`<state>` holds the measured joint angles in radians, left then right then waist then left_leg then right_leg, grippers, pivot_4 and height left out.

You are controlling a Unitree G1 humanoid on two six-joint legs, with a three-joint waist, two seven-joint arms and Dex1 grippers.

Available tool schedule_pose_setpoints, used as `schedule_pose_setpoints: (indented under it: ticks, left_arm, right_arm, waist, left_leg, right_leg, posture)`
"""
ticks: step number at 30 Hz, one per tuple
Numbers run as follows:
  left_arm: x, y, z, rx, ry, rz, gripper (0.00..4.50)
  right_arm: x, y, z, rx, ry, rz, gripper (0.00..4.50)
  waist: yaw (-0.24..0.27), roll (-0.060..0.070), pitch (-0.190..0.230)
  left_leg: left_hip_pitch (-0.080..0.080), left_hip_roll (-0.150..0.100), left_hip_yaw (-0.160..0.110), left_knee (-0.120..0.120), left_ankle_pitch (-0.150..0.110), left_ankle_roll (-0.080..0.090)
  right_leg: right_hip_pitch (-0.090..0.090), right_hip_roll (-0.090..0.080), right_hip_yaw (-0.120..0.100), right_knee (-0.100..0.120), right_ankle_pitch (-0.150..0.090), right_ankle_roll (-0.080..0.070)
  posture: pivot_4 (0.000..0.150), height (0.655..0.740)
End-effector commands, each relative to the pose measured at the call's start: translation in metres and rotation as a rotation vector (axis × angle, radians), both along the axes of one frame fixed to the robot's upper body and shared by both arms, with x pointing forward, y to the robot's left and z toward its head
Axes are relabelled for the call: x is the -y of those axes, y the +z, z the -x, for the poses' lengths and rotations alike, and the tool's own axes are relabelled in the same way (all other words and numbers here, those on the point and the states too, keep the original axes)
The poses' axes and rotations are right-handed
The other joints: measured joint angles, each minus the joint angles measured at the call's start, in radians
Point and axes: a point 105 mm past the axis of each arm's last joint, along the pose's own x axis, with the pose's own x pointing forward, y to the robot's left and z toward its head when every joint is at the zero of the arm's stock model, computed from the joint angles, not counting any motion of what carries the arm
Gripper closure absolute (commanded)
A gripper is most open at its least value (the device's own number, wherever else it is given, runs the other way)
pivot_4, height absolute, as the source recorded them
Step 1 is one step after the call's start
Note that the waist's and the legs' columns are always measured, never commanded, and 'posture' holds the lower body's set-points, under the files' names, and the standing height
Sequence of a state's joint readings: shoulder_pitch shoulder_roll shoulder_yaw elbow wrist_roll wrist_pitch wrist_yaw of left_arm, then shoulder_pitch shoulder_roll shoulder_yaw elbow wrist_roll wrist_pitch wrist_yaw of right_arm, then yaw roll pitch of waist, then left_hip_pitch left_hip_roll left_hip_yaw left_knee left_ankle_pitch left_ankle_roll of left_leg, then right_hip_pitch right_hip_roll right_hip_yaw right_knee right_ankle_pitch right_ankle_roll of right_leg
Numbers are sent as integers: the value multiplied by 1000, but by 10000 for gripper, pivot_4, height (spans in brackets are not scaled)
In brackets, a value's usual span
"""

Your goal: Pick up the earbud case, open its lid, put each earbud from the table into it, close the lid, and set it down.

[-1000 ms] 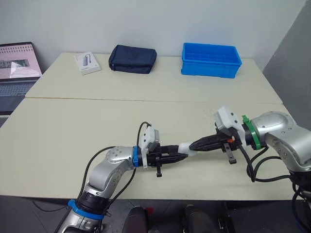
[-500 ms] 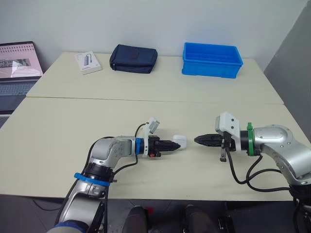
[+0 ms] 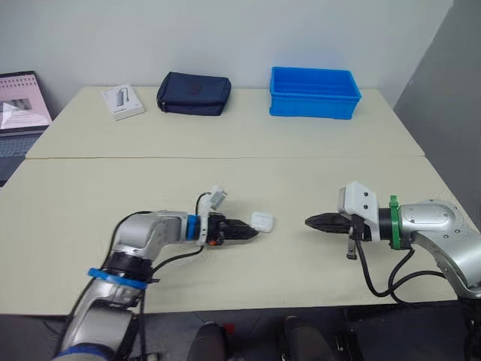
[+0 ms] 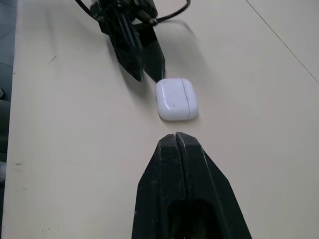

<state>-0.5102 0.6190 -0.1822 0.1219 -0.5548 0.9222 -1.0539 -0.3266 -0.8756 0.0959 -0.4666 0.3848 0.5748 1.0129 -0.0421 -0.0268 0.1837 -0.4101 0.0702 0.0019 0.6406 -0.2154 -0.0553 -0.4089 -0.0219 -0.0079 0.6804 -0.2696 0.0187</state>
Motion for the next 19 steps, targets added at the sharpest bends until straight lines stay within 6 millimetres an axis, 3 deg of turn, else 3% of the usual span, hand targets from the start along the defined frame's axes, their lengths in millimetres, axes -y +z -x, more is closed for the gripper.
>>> schedule_pose_setpoints:
  ticks: [1, 3, 7, 11, 14, 19]
  left_arm:
    - [-38, -2, 11, 129, -23, -184, 11980]
    - [-49, 8, 20, 207, -56, -217, 10674]
    - [-64, 31, 36, 392, -105, -250, 0]
    - [-73, 45, 58, 437, -172, -293, 0]
    - [-76, 54, 64, 496, -179, -339, 0]
    - [-68, 77, 59, 634, -161, -268, 0]
  right_arm:
    - [1, 22, 1, 70, 40, 5, 35952]
    - [5, 28, 0, 75, 53, 19, 28753]
    - [17, 38, -2, 87, 75, 77, 13829]
    - [32, 41, 6, 64, 147, 178, 238]
    - [38, 46, 2, 79, 149, 195, 238]
    - [40, 45, -3, 85, 163, 211, 238]
  waist:
    - [0, 0, 0]
    - [0, 0, 0]
    - [12, 0, 0]
    - [23, 0, 1]
    - [26, 0, 1]
    - [26, 0, 2]
  left_leg:
    - [1, 1, 0, -1, 0, 0]
    - [2, 1, 1, -3, 0, 0]
    - [1, 2, 2, -6, 0, 0]
    - [-1, 4, 5, -8, 0, -1]
    - [-3, 4, 6, -9, 0, -1]
    - [-3, 6, 6, -10, 0, -1]
  right_leg:
    - [0, 1, 0, 0, 0, -1]
    - [0, 1, 0, 0, -1, -2]
    - [-1, 1, -1, -1, -3, -6]
    - [-4, 0, -3, -2, -5, -8]
    - [-6, 0, -2, -2, -6, -8]
    - [-7, 2, -2, -1, -6, -8]
  posture:
    - [1500, 7267]
    - [1500, 7267]
    - [1500, 7267]
    - [1500, 7267]
    - [1500, 7267]
    - [1500, 7267]
